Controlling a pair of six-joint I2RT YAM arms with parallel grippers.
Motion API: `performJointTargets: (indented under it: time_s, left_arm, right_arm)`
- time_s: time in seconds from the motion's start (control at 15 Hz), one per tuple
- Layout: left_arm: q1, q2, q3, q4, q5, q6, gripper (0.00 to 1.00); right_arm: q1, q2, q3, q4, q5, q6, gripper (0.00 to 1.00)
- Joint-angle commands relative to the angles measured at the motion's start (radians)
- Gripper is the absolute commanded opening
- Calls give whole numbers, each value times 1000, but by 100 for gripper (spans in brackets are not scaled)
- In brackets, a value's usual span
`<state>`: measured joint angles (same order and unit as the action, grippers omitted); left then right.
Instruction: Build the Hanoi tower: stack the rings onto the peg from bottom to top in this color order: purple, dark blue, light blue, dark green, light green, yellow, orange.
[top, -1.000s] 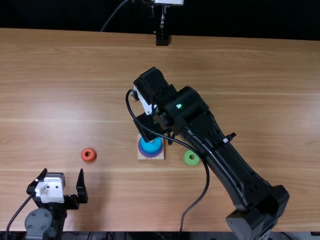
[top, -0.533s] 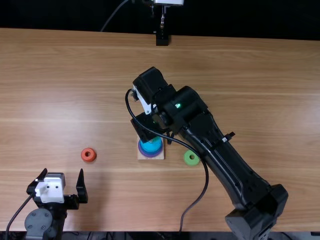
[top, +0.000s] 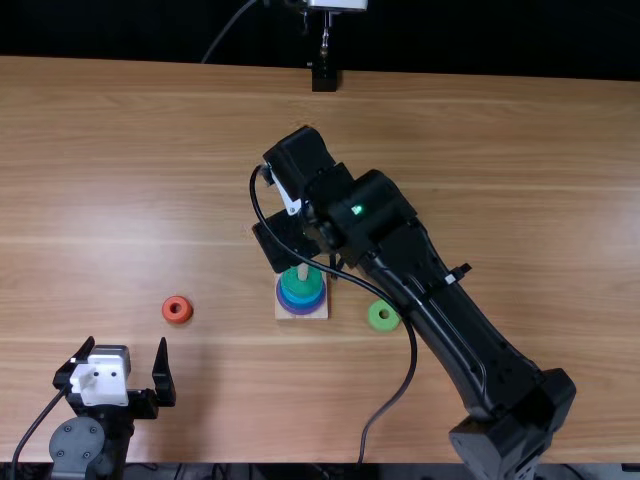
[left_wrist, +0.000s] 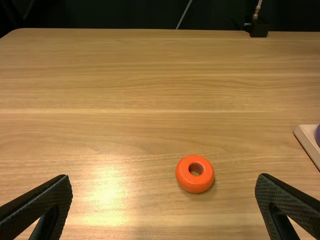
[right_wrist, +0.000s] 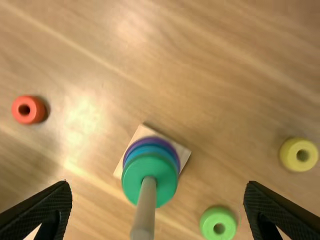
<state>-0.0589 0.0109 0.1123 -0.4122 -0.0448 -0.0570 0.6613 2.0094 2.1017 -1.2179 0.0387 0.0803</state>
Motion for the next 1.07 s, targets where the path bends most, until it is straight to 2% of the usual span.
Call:
performJointTargets:
  time_s: [0.0,0.07,0.27,0.33,0.4,1.0]
  left_arm:
    - [-1,-11,-112,-79,6,4,100]
    - [1,-11,-112,-79,6,4,100]
    - [-1,-11,-112,-79,6,4,100]
    - [1,-11,-112,-79,6,4,100]
    - [-1,-11,-112,-79,6,4,100]
    - [1,-11,-112,-79,6,4,100]
  right_arm:
    - [0,17,30,18,33,4,100]
    - [-3,19,30,37,39,14,100]
    - [-66,19,29,63,42,190,100]
    - [-92,19,20,63,42,234,100]
    - [-115,17,17,63,42,251,100]
    - [-224,-37,-384,48,39,255,100]
